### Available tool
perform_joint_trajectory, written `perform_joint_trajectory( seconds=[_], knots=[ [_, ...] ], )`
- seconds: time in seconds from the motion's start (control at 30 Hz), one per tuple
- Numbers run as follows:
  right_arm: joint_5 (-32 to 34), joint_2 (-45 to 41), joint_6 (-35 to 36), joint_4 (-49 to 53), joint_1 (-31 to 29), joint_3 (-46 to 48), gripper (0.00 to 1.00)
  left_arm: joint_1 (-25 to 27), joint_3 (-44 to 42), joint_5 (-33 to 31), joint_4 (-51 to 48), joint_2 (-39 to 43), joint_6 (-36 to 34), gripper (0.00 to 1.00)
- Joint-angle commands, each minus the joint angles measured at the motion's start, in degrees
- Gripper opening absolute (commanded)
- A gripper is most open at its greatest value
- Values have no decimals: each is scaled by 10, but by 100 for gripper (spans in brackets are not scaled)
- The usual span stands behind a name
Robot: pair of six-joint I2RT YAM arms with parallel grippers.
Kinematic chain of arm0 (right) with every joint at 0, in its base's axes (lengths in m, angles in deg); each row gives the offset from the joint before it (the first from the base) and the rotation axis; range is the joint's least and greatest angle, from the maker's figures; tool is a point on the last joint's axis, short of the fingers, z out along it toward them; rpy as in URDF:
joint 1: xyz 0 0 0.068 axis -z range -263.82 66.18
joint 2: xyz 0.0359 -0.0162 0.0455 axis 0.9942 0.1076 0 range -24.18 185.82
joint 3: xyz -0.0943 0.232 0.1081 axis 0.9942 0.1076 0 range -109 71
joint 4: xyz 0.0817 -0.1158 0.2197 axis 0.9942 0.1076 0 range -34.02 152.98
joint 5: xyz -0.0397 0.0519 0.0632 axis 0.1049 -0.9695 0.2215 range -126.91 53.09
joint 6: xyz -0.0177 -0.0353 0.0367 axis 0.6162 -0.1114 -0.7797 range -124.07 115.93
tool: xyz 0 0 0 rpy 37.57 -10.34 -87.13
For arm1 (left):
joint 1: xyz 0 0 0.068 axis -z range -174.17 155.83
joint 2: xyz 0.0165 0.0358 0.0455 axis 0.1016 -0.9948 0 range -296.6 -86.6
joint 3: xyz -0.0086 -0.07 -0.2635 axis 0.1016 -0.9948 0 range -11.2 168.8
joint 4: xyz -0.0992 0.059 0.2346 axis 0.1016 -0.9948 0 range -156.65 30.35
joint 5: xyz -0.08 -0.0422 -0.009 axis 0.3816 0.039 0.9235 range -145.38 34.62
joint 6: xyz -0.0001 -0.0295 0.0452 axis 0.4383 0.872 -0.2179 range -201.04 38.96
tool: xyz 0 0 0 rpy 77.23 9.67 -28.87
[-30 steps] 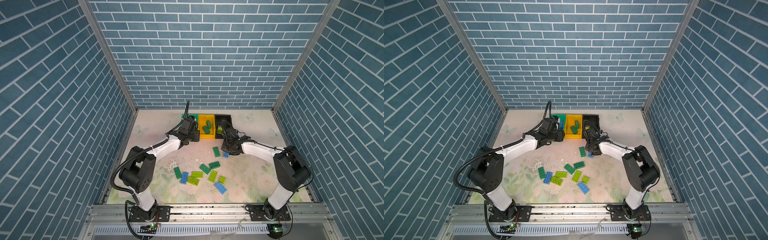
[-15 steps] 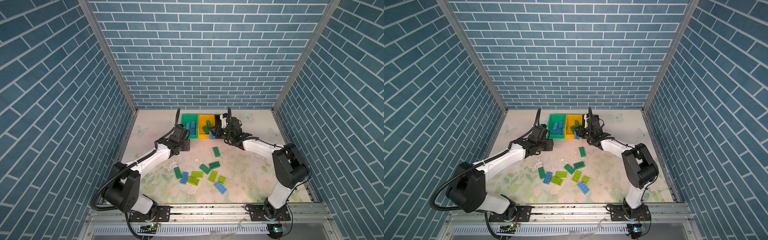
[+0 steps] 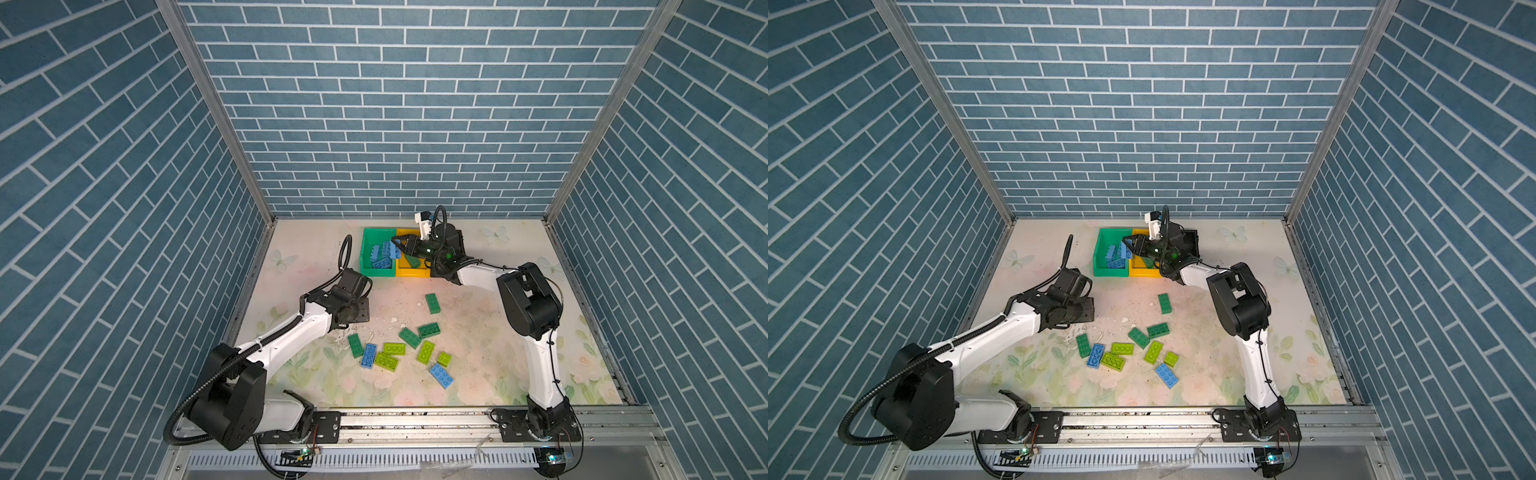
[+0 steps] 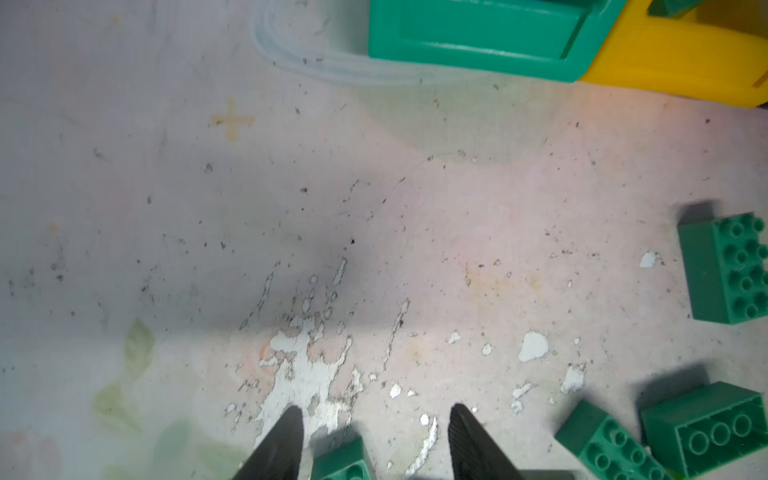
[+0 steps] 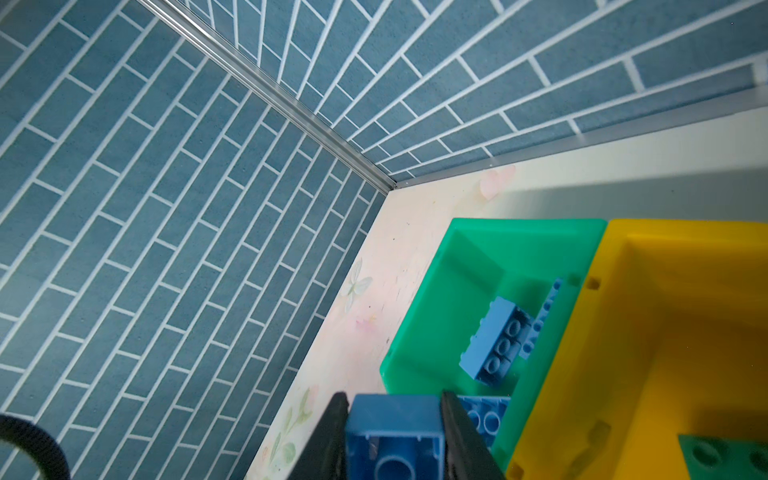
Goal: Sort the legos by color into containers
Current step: 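Carry blue brick into green bin with right while left grasps dark green brick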
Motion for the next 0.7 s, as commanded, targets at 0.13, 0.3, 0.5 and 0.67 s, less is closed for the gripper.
perform_joint_trajectory(
  seconds=[0.13,0.3,0.5,0.67],
  knots=[
    [1,56,-19,14,-5,-78,16,-2,-52,10,-38,31,58,59],
    [19,73,3,58,-6,-114,27,-1,-62,20,-49,42,69,59],
    [25,74,36,109,-6,-142,55,5,-87,42,-38,53,93,59],
    [31,54,62,122,-9,-130,71,12,-99,49,-27,48,106,56]
  ],
)
